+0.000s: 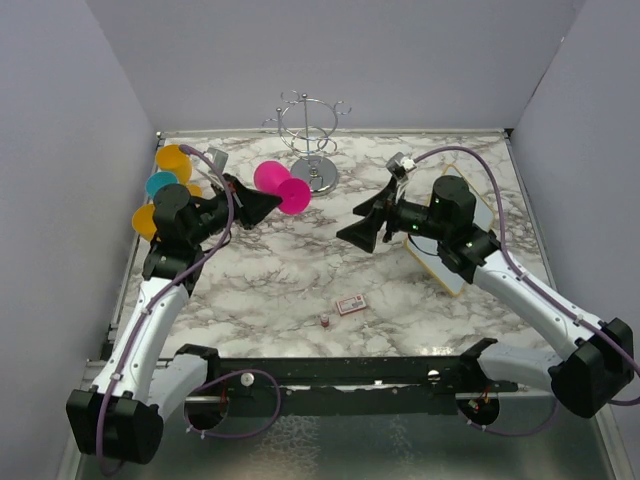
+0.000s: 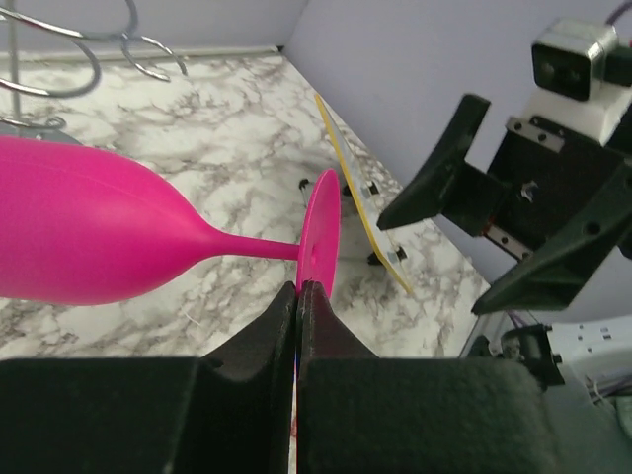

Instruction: Take the wine glass off the wine glass rack

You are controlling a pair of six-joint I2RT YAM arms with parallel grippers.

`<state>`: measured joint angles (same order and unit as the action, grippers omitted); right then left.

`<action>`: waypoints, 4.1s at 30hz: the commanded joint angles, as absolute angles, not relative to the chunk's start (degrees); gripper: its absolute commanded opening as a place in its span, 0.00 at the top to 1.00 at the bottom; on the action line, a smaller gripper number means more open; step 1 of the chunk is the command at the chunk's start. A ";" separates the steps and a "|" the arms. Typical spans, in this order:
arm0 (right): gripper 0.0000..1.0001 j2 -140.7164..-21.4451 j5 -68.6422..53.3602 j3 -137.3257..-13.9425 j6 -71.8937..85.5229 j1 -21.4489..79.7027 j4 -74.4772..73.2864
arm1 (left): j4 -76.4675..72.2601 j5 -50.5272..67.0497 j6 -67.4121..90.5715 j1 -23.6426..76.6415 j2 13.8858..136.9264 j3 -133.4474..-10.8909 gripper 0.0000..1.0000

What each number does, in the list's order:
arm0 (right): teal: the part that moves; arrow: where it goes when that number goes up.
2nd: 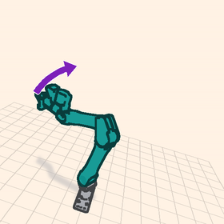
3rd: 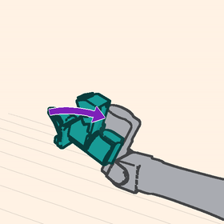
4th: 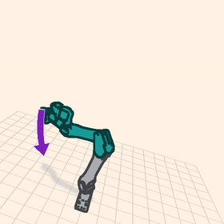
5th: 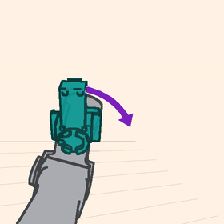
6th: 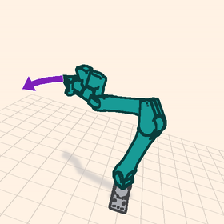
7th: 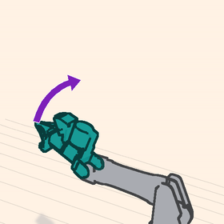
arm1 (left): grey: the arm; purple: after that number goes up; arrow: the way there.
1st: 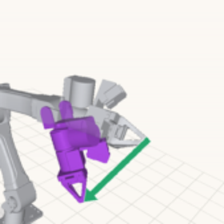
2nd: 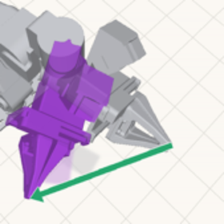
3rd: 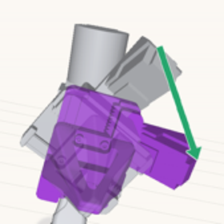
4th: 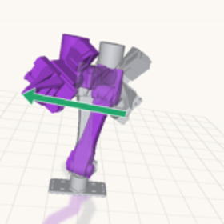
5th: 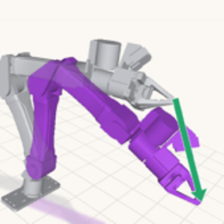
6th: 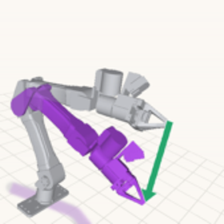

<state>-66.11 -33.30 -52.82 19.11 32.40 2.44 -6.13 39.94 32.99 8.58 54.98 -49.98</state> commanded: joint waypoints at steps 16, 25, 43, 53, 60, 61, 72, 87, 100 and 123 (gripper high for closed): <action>0.44 -82.59 -62.19 -47.42 54.33 30.11 52.94 | -10.55 46.07 34.69 18.71 48.54 -40.96 1.00; 0.64 -83.24 -60.67 -45.78 54.46 30.30 54.15 | -10.59 45.92 34.16 21.92 50.13 -40.94 1.00; 0.99 -74.72 -57.33 -47.50 32.85 30.32 30.79 | -2.23 41.42 28.81 23.53 51.24 -46.28 0.35; 0.99 -57.74 -33.90 -43.05 8.06 30.32 15.17 | 4.20 34.85 25.96 23.49 50.26 -51.00 0.16; 0.99 -49.23 -56.65 -38.29 -33.78 30.30 3.84 | 7.06 30.92 26.71 23.51 51.45 -53.63 0.16; 0.99 -47.79 -60.44 -37.22 -42.66 30.32 1.30 | 7.75 30.63 26.90 23.52 51.68 -54.10 0.16; 0.99 -41.37 -64.56 -24.47 -51.55 32.13 17.79 | 23.55 18.34 29.56 23.47 54.66 -66.25 0.16; 0.99 -48.89 -53.90 -23.23 -80.54 42.45 12.89 | 31.21 24.82 29.75 23.52 58.43 -70.71 0.16; 0.99 -55.85 -42.06 -19.01 -89.31 45.73 23.27 | 38.89 27.03 25.83 23.50 59.41 -70.19 0.26; 0.99 -56.89 -32.45 -16.16 -94.38 51.19 24.32 | 39.70 37.43 27.80 23.48 65.98 -68.66 0.68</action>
<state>-56.25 -34.59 -16.34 -92.12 50.43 21.17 39.07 34.15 27.57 23.38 65.95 -68.75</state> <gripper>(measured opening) 0.018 0.362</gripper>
